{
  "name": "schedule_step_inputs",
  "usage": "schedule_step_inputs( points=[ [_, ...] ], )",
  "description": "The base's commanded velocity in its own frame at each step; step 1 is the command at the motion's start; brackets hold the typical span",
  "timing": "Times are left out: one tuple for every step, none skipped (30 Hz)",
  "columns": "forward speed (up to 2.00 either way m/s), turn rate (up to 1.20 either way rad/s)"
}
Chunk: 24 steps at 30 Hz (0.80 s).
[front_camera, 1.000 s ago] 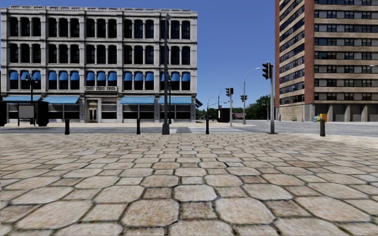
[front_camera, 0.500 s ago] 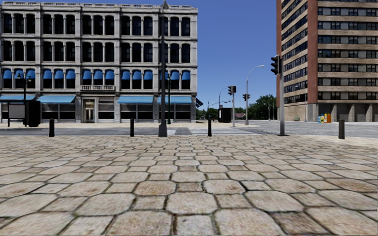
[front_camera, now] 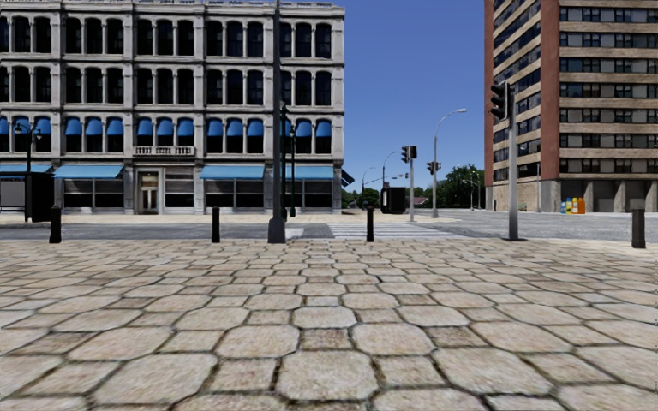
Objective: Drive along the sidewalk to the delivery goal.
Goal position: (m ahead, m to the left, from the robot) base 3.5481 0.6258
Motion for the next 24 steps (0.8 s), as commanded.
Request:
schedule_step_inputs(
  points=[
    [2.00,0.00],
    [2.00,0.17],
    [2.00,0.89],
    [2.00,1.07],
    [2.00,1.12],
    [2.00,0.34],
    [2.00,0.13],
    [2.00,0.04],
    [2.00,0.01],
    [2.00,0.00],
    [2.00,0.00],
    [2.00,0.00],
    [2.00,0.00],
    [2.00,0.00],
    [2.00,0.00],
    [2.00,0.00],
    [2.00,0.00],
    [2.00,0.00],
    [2.00,0.00],
    [2.00,0.00],
    [2.00,0.00],
    [2.00,0.00],
    [2.00,0.00],
    [2.00,0.00]
  ],
)
